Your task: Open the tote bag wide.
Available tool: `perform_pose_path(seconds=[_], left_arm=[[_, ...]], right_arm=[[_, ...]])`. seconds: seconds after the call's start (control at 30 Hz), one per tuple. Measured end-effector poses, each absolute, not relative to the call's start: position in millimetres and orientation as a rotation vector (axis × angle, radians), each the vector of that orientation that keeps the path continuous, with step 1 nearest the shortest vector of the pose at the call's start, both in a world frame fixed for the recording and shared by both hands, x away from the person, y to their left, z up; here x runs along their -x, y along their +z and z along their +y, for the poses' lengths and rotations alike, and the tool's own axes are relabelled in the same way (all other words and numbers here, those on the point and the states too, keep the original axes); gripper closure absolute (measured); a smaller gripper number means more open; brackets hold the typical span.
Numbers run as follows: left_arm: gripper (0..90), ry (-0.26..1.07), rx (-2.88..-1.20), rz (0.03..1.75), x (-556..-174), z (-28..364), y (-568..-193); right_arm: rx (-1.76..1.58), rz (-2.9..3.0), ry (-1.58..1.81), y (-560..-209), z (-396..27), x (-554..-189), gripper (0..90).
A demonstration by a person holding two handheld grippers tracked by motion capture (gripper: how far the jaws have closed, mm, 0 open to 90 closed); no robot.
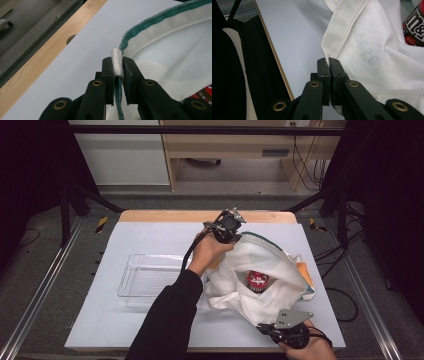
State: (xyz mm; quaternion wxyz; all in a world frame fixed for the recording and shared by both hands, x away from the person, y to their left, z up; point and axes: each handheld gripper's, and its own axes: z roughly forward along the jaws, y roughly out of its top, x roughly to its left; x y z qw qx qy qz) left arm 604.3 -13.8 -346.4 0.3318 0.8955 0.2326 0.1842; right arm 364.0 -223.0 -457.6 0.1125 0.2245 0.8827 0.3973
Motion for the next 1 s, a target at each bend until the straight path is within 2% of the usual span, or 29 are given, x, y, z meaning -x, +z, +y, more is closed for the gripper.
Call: perform_pose_path(seconds=[0.43,0.7,0.8,0.87,0.93,1.0], left_arm=[[80.2,0.480,-2.373,0.599,-601.8,-19.4,-355.1],[79.7,0.472,-2.351,0.603,-596.9,-15.2,-356.9],[76.8,0.493,-2.345,0.595,-591.3,-14.1,-353.5],[74.8,0.498,-2.333,0.592,-588.6,-13.6,-351.5],[69.2,0.513,-2.321,0.590,-583.7,-12.2,-346.6],[61.2,0.534,-2.297,0.575,-576.3,-8.9,-338.1]], right_arm=[[-0.683,2.591,1.169,-459.9,-224.4,-365.6,87.8],[-0.693,2.579,1.181,-459.0,-225.6,-365.6,84.1],[-0.705,2.548,1.205,-454.6,-226.1,-364.4,74.2],[-0.715,2.532,1.203,-452.4,-226.5,-363.9,71.4],[-0.720,2.507,1.218,-447.5,-228.3,-363.5,65.9],[-0.753,2.460,1.251,-437.8,-231.0,-362.8,56.3]])
